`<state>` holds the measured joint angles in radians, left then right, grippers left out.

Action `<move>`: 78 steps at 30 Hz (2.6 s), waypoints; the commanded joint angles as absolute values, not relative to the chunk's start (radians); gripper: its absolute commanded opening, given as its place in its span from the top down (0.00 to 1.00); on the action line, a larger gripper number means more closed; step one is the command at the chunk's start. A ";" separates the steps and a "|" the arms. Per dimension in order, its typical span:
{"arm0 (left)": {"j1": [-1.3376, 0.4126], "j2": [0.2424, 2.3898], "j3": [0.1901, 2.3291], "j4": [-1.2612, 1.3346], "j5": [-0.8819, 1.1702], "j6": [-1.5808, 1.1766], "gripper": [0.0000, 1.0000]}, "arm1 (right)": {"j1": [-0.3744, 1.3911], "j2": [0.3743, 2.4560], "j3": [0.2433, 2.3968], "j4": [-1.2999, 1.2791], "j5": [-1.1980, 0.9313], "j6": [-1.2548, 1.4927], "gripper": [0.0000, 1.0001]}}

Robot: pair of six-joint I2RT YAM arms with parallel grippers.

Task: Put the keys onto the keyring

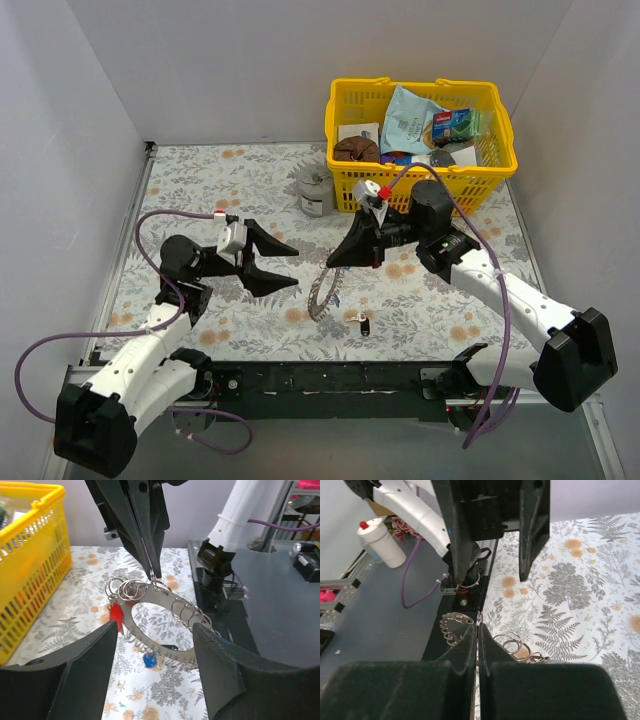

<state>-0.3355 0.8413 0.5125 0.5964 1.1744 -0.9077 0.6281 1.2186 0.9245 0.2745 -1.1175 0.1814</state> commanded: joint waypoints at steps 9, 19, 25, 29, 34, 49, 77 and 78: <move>-0.365 0.936 0.607 0.788 1.281 -1.081 0.55 | 0.624 1.270 0.873 0.990 -1.319 0.690 0.99; -0.494 1.000 0.707 0.623 1.232 -0.947 0.64 | 0.624 1.490 0.917 1.888 -1.371 1.468 0.99; -0.503 1.005 0.723 0.542 1.212 -0.896 0.64 | 0.618 1.491 0.930 1.888 -1.370 1.471 0.99; -0.505 0.997 0.715 0.522 1.193 -0.879 0.64 | 0.617 1.493 0.928 1.888 -1.371 1.474 0.99; -0.503 0.993 0.715 0.496 1.178 -0.861 0.64 | 0.617 1.494 0.933 1.887 -1.373 1.474 0.99; -0.503 0.980 0.726 0.410 1.143 -0.810 0.55 | 0.575 1.419 0.867 1.474 -1.310 1.151 0.99; -0.505 1.012 0.814 0.453 1.094 -0.910 0.72 | 0.575 1.187 0.851 0.785 -1.077 0.558 0.99; -0.508 1.015 0.824 0.448 1.091 -0.905 0.73 | 0.575 1.186 0.851 0.784 -1.075 0.557 0.99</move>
